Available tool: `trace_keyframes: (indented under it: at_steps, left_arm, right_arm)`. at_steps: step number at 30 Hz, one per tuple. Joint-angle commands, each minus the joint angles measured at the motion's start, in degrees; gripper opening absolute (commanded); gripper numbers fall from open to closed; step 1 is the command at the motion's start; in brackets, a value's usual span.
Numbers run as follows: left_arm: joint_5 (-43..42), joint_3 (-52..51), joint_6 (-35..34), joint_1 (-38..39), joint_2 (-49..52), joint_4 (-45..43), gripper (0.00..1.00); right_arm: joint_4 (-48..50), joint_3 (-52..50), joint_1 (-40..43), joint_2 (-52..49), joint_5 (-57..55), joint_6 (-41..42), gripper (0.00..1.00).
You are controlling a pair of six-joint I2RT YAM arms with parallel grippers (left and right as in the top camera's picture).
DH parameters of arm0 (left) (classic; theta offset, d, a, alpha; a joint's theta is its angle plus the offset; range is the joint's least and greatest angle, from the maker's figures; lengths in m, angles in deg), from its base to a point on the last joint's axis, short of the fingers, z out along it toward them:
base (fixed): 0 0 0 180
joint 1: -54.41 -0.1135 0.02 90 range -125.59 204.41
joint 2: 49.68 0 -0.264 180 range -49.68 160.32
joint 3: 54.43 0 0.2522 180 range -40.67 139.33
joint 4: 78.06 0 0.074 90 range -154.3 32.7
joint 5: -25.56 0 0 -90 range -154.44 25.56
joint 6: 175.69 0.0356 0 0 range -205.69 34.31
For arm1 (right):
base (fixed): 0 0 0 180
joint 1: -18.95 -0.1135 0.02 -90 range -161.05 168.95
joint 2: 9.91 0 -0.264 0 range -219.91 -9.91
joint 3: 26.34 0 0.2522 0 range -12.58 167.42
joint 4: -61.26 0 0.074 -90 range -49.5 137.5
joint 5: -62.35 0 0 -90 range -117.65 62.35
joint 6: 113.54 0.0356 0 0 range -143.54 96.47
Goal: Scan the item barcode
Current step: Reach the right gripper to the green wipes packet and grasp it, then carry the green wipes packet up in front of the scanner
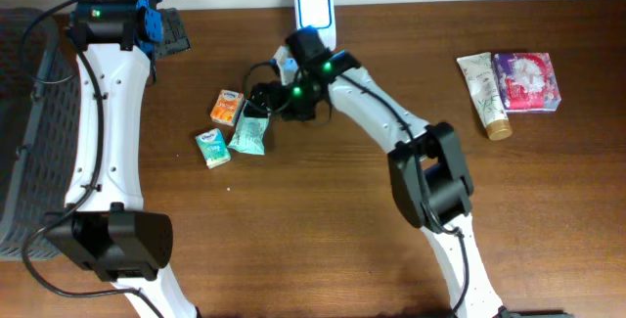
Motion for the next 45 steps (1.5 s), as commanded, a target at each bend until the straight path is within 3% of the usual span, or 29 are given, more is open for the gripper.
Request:
trace_keyframes:
  at_steps: [1, 5, 7, 8, 9, 12, 16, 18, 19, 22, 24, 26, 28, 29, 30, 31, 40, 41, 43, 45]
  left_arm:
    - [0.6, 0.5, 0.7, -0.2, -0.1, -0.1, 0.99]
    - [0.6, 0.5, 0.7, -0.2, -0.1, -0.1, 0.99]
    - [0.6, 0.5, 0.7, -0.2, -0.1, -0.1, 0.99]
    - [0.6, 0.5, 0.7, -0.2, -0.1, -0.1, 0.99]
    - [0.6, 0.5, 0.7, -0.2, -0.1, -0.1, 0.99]
    - [0.6, 0.5, 0.7, -0.2, -0.1, -0.1, 0.99]
    - [0.6, 0.5, 0.7, -0.2, -0.1, -0.1, 0.99]
    - [0.6, 0.5, 0.7, -0.2, -0.1, -0.1, 0.99]
    - [0.6, 0.5, 0.7, -0.2, -0.1, -0.1, 0.99]
    - [0.6, 0.5, 0.7, -0.2, -0.1, -0.1, 0.99]
    - [0.6, 0.5, 0.7, -0.2, -0.1, -0.1, 0.99]
    - [0.6, 0.5, 0.7, -0.2, -0.1, -0.1, 0.99]
    - [0.6, 0.5, 0.7, -0.2, -0.1, -0.1, 0.99]
    - [0.6, 0.5, 0.7, -0.2, -0.1, -0.1, 0.99]
    - [0.6, 0.5, 0.7, -0.2, -0.1, -0.1, 0.99]
    - [0.6, 0.5, 0.7, -0.2, -0.1, -0.1, 0.99]
    - [0.6, 0.5, 0.7, -0.2, -0.1, -0.1, 0.99]
    - [0.6, 0.5, 0.7, -0.2, -0.1, -0.1, 0.99]
    - [0.6, 0.5, 0.7, -0.2, -0.1, -0.1, 0.99]
    - [0.6, 0.5, 0.7, -0.2, -0.1, -0.1, 0.99]
  right_arm:
    - [0.8, -0.6, -3.2, -2.5, -10.0, 13.2, 0.93]
    - [3.4, -0.8, -5.5, -5.4, -7.8, 13.5, 0.75]
    - [3.7, -0.8, -6.2, -5.5, -8.9, 13.6, 0.39]
    - [3.8, -0.8, -6.1, -5.5, -9.0, 13.5, 0.14]
    - [3.7, -0.8, -5.6, -5.4, -8.7, 13.3, 0.04]
    - [0.7, 0.8, -3.4, -2.9, -9.0, 8.5, 0.04]
    - [-18.6, 5.0, -1.5, 7.5, -43.1, -1.1, 0.04]
    - [-29.9, 4.9, -2.0, 9.0, -65.9, -1.1, 0.04]
    - [-33.4, 4.1, -2.0, 8.3, -70.8, -1.1, 0.04]
    - [-32.5, -7.2, -1.8, 7.6, -79.6, -0.7, 0.04]
    - [-27.4, -15.4, -1.8, 7.6, -79.3, -0.7, 0.04]
    - [-25.7, -16.9, -2.4, 7.6, -73.5, -0.7, 0.05]
    - [-28.9, -13.8, -2.7, 7.8, -73.0, -0.7, 0.21]
    - [-30.5, -9.7, -2.7, 7.8, -73.0, -1.0, 0.45]
    - [-29.8, -8.5, -2.7, 7.8, -73.0, -2.4, 0.61]
    - [-28.1, -8.6, -2.4, 7.8, -73.4, -3.8, 0.62]
    - [-16.8, -19.4, 6.1, 7.7, -75.0, -3.7, 0.61]
    - [-16.0, -20.7, 6.4, 7.7, -74.9, -3.7, 0.57]
    - [-15.7, -21.4, 6.4, 7.6, -74.9, -3.7, 0.36]
    - [-16.4, -20.9, 6.5, 7.7, -74.9, -3.7, 0.10]
